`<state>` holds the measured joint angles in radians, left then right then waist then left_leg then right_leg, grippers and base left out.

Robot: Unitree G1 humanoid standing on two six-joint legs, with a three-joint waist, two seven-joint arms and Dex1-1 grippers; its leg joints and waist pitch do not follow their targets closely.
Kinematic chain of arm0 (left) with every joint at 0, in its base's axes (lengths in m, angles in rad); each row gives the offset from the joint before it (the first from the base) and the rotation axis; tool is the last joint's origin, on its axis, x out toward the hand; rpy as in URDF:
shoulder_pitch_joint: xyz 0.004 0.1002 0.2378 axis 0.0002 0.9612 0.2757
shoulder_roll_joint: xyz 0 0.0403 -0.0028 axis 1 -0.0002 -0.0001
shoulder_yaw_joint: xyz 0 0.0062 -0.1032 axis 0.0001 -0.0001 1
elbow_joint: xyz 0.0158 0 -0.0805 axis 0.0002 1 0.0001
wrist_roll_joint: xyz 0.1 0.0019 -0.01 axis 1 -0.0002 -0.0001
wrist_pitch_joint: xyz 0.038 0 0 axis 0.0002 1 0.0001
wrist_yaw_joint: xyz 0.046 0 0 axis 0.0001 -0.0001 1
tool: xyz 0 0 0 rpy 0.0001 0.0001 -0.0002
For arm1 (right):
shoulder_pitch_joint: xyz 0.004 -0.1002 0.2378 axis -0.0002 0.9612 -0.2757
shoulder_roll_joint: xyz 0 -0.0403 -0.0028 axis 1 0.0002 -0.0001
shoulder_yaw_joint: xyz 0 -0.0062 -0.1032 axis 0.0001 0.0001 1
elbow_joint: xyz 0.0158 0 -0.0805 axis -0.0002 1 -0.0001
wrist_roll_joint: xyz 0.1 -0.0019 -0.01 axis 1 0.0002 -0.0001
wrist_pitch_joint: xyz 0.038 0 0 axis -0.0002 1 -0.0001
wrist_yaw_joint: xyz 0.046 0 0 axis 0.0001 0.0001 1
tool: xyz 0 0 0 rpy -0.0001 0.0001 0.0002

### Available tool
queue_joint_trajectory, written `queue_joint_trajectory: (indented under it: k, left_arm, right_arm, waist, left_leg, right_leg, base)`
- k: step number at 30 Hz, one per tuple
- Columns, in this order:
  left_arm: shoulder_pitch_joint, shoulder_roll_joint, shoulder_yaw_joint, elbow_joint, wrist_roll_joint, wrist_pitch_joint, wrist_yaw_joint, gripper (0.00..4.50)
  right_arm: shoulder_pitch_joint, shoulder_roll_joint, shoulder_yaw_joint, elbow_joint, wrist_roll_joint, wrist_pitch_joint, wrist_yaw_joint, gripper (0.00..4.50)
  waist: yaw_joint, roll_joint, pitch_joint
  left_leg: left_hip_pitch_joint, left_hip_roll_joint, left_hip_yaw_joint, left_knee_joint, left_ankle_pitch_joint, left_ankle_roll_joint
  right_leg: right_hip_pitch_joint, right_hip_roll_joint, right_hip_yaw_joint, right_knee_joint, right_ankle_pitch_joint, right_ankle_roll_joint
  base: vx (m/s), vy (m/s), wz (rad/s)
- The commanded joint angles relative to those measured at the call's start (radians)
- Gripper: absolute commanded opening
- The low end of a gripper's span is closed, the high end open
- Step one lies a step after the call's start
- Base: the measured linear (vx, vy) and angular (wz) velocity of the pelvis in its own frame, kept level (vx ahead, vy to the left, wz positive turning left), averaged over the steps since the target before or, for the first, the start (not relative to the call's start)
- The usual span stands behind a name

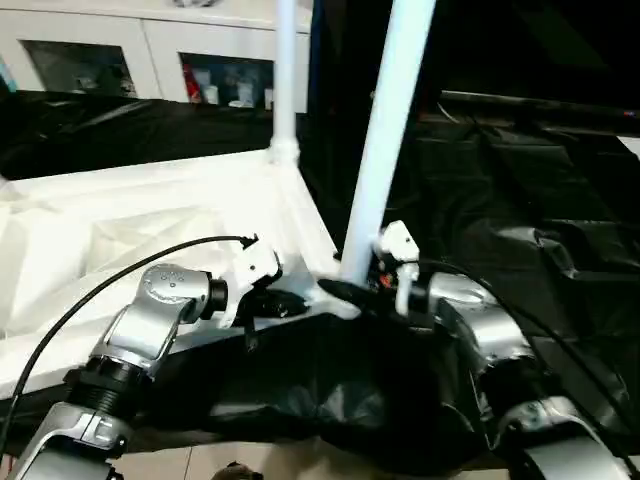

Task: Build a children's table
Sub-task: Rotate leg to tighten

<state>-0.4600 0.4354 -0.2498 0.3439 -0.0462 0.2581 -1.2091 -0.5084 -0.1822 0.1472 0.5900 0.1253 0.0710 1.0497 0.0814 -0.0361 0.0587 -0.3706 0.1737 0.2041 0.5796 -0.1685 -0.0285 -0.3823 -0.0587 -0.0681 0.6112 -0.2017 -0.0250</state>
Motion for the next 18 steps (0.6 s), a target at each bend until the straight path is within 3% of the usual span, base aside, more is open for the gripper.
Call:
queue_joint_trajectory:
  k: [1,7,11,16,18]
  left_arm:
    - [-0.007,-0.006,-0.045,-0.046,-0.023,-0.016,-0.065,0.0]
    - [-0.005,0.02,-0.063,-0.055,-0.038,-0.008,-0.121,0.0]
    - [-0.003,0.033,-0.072,-0.059,-0.038,0.001,-0.146,0.0]
    - [0.0,0.035,-0.073,-0.061,-0.037,0.006,-0.147,0.0]
    - [-0.009,0.008,-0.055,-0.044,-0.031,0.006,-0.08,0.0]
  right_arm:
    - [0.019,-0.006,0.06,-0.016,-0.004,0.033,0.062,2.93]
    - [0.03,-0.037,0.086,-0.04,-0.003,0.048,0.104,2.32]
    - [0.035,-0.055,0.105,-0.05,-0.021,0.042,0.143,2.2]
    - [0.038,-0.047,0.096,-0.051,-0.01,0.056,0.141,2.07]
    - [0.032,-0.015,0.059,-0.043,0.021,0.085,0.082,2.06]
  waist:
    - [0.0,0.019,-0.058]
    - [0.008,0.02,-0.06]
    - [0.008,0.018,-0.06]
    - [0.008,0.015,-0.06]
    - [0.008,0.015,-0.059]
  left_leg:
    - [0.028,0.078,-0.038,-0.075,-0.289,-0.018]
    - [0.027,0.077,-0.037,-0.074,-0.269,-0.019]
    - [0.028,0.076,-0.037,-0.073,-0.271,-0.018]
    - [0.027,0.077,-0.038,-0.073,-0.266,-0.017]
    - [0.028,0.077,-0.038,-0.073,-0.268,-0.015]
  right_leg:
    - [0.029,-0.103,0.064,-0.079,-0.233,-0.214]
    - [0.029,-0.101,0.063,-0.073,-0.188,-0.225]
    - [0.03,-0.103,0.063,-0.074,-0.205,-0.221]
    - [0.029,-0.104,0.064,-0.075,-0.22,-0.218]
    - [0.028,-0.104,0.063,-0.076,-0.221,-0.22]
  base:
    - [0.0,0.0,0.0]
    - [0.0,0.0,0.0]
    - [0.0,0.0,0.0]
    - [0.0,0.0,0.0]
    - [0.0,0.0,0.0]
